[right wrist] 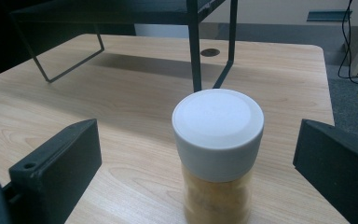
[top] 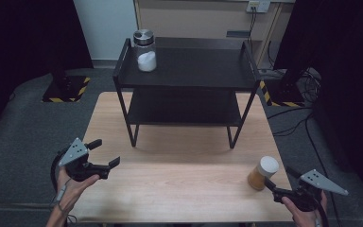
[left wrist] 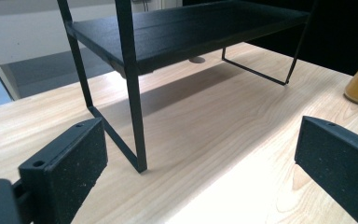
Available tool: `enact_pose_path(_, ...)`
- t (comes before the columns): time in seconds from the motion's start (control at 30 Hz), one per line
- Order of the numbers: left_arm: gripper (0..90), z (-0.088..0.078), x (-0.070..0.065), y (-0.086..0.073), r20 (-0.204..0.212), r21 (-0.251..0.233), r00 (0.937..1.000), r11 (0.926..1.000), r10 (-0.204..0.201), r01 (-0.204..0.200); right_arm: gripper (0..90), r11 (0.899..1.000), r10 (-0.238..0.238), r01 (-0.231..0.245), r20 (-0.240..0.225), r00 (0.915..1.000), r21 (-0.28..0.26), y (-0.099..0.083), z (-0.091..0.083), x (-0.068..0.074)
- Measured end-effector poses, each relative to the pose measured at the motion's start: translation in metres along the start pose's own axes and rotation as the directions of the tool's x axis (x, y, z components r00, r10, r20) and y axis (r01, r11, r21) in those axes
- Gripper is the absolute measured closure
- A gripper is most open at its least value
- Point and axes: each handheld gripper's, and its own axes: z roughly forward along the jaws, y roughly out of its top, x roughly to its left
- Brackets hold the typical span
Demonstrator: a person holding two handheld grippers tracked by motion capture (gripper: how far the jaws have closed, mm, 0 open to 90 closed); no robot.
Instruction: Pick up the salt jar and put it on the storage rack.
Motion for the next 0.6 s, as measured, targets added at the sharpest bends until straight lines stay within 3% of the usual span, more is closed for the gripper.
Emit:
enact_pose_path(0.2, 1.1, -0.005, -0.003, -0.007, -0.014, -0.014, 0.9998, 0.9998, -0.013, 0.013, 1.3, 1.000, 0.008, -0.008, 0.003, 1.0000, 0.003, -0.001, 0.000, -0.001)
enact_pose_path(0.33, 0.8, -0.005, -0.002, -0.010, 0.006, -0.010, 0.9999, 0.9999, -0.009, 0.009, 1.3, 1.000, -0.004, 0.005, -0.002, 1.0000, 0.007, -0.001, 0.001, 0.000)
enact_pose_path(0.43, 0.6, -0.004, 0.002, -0.016, 0.035, -0.036, 0.9992, 0.9991, -0.022, 0.023, 1.3, 1.000, -0.008, 0.008, -0.005, 1.0000, 0.007, -0.001, 0.002, -0.001)
enact_pose_path(0.6, 0.7, -0.005, 0.005, -0.020, 0.062, -0.059, 0.9980, 0.9982, -0.009, 0.012, 1.3, 1.000, -0.011, 0.011, -0.006, 0.9999, 0.007, -0.001, 0.001, -0.001)
